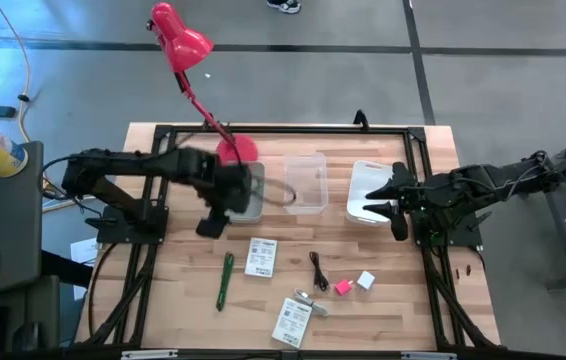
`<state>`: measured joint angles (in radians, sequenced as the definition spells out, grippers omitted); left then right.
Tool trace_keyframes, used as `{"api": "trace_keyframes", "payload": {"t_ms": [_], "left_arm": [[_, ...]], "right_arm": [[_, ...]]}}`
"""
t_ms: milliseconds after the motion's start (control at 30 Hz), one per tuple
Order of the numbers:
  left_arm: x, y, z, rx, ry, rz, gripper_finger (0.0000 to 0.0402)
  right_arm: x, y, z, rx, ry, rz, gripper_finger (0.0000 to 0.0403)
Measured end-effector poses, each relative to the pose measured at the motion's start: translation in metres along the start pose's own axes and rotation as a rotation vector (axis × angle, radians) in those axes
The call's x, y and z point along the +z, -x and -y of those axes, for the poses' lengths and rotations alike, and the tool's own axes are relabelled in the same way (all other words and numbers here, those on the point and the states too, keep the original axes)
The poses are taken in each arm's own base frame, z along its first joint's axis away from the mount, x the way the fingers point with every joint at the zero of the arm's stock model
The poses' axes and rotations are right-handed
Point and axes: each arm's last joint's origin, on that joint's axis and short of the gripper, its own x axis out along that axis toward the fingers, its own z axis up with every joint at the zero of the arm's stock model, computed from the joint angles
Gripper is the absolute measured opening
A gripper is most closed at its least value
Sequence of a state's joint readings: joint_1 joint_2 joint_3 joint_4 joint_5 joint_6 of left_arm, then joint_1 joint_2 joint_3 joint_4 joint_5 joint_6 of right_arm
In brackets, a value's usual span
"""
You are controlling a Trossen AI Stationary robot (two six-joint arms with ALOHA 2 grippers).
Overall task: Pick and place items into bin
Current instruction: Put the black and green charger cable into the gray bin
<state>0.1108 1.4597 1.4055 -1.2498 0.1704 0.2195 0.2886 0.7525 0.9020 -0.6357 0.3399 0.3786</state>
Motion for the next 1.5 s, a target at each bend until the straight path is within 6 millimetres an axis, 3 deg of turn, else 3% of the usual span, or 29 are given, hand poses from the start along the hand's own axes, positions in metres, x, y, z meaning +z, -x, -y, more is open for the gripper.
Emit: {"api": "trace_keyframes", "payload": {"t_ms": [233, 467, 800, 1033, 1200, 1500], "left_arm": [[0.001, -0.017, 0.051, 0.16, 0.176, -0.053, 0.0158], [-0.003, -0.025, 0.1, 0.314, 0.395, 0.053, 0.0168], [-0.02, -0.042, 0.152, 0.335, 0.628, 0.209, 0.0167], [-0.03, -0.077, 0.172, 0.215, 0.729, 0.316, 0.0169], [-0.039, -0.101, 0.176, 0.182, 0.826, 0.332, 0.0173], [-0.047, -0.141, 0.181, 0.26, 1.01, 0.164, 0.0182]], "right_arm": [[-0.001, 0.0, 0.0, 0.02, 0.042, -0.012, 0.0128], [-0.001, 0.0, -0.002, 0.07, 0.088, -0.029, 0.0128], [-0.002, 0.001, -0.005, 0.175, 0.178, -0.056, 0.0128], [-0.003, 0.001, -0.006, 0.213, 0.178, -0.067, 0.0128], [-0.003, 0.001, -0.006, 0.231, 0.181, -0.078, 0.0128], [-0.005, 0.001, -0.006, 0.228, 0.193, -0.087, 0.0128]]}}
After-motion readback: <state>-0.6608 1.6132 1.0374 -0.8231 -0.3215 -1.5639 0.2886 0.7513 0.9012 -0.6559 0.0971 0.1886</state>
